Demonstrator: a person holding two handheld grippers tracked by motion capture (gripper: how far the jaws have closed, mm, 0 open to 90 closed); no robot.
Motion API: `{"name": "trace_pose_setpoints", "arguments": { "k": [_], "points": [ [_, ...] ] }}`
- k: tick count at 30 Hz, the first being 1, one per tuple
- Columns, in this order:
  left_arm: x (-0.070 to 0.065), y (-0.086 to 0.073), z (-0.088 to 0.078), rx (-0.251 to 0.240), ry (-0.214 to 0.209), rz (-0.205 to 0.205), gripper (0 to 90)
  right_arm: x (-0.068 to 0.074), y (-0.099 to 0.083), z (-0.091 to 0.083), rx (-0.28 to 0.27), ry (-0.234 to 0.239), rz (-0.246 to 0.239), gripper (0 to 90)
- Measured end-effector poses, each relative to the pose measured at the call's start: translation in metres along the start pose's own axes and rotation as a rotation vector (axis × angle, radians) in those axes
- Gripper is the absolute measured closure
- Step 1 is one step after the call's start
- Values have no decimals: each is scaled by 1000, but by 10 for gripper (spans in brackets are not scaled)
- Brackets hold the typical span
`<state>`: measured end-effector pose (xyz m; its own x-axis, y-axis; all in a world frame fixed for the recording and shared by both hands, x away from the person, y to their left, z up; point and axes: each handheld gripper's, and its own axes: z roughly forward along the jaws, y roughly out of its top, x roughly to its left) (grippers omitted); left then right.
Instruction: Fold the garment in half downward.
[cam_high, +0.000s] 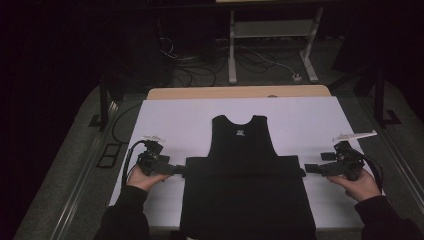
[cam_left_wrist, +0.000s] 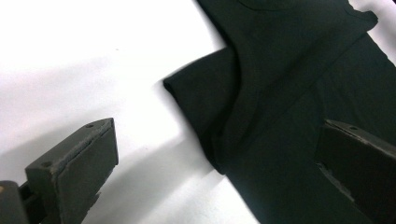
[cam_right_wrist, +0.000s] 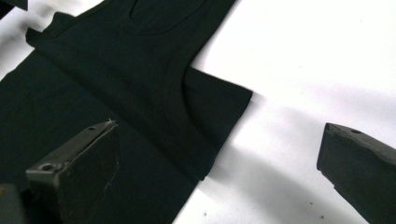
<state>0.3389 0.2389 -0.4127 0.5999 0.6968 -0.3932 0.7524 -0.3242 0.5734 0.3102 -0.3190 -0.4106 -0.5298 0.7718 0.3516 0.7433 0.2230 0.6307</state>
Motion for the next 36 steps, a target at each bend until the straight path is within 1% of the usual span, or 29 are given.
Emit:
{"name": "trace_pose_setpoints", "arguments": {
  "k": [3,5,6,9,10,11,16,20,22,24,30,34,36],
  "points": [
    [1,1,-1,2,-8,8,0,-3,1,-1,-10,-3,15,0],
    [0,2,0,4,-1,17,0,-5,3,0,-7,-9,16,0],
    [0,3,-1,11,1,28,0,-6,4,-1,-7,-11,21,0],
    [-2,6,-3,-2,-3,49,0,-11,7,-4,-22,-14,31,0],
    [-2,8,-5,5,2,67,0,-11,8,-5,-27,-13,35,0],
    [-3,10,-6,5,6,78,0,-12,9,-7,-33,-16,31,0],
    [-3,16,-10,5,11,106,0,-11,13,-12,-26,-22,8,0],
    [-4,20,-11,0,14,109,0,-11,16,-14,-28,-29,4,0],
    [-4,22,-11,10,13,115,0,-12,18,-16,-29,-28,3,0],
    [-4,25,-11,10,16,115,0,-13,20,-17,-31,-34,1,0],
    [-7,35,-13,17,20,140,0,-14,28,-20,-44,-39,-22,0],
    [-7,42,-13,19,25,147,0,-14,33,-22,-41,-47,-29,0],
    [-7,45,-14,12,27,144,0,-14,36,-22,-48,-49,-35,0]
  ]
}}
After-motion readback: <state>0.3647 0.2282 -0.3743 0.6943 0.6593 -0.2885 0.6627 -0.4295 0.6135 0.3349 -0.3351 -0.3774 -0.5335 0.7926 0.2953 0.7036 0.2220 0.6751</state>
